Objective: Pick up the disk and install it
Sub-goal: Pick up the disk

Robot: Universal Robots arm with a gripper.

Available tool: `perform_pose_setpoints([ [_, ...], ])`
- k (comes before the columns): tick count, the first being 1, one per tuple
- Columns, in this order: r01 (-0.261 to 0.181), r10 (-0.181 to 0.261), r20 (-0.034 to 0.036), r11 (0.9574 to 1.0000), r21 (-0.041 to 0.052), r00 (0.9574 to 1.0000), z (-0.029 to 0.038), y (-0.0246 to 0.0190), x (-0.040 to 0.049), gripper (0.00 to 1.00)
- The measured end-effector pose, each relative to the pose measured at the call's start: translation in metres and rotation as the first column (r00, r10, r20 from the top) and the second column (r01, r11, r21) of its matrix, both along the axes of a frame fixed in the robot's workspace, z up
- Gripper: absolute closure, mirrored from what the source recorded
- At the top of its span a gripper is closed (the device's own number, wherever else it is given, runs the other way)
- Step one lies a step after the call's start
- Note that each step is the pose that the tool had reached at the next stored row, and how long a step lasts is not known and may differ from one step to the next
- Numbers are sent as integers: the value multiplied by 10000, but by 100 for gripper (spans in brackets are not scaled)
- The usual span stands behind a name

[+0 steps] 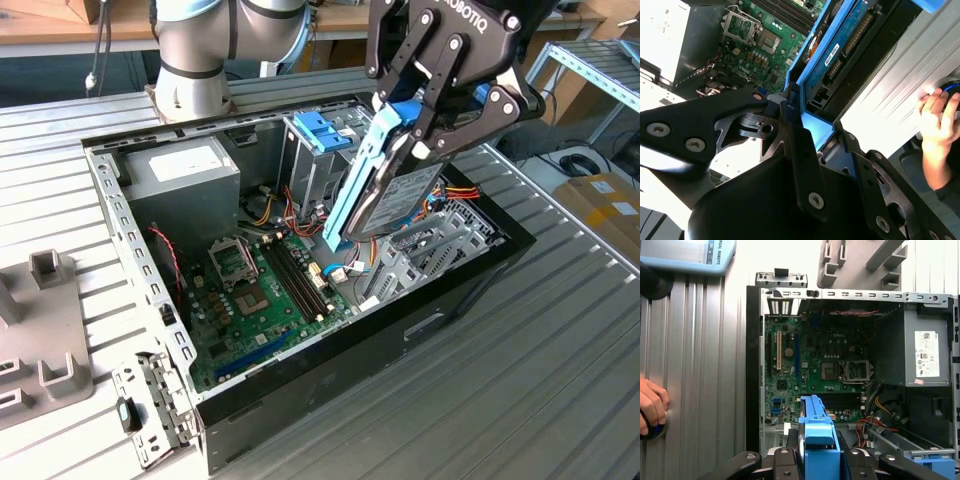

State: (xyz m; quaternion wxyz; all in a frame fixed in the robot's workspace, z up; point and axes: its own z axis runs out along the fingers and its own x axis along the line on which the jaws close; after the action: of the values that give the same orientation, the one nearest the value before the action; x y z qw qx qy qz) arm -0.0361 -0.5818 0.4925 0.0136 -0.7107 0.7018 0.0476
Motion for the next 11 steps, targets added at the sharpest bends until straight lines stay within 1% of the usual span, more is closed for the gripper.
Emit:
perform_pose_setpoints([
  [11, 0, 0, 0, 10000, -1, 10000, -4, -21, 13, 63],
])
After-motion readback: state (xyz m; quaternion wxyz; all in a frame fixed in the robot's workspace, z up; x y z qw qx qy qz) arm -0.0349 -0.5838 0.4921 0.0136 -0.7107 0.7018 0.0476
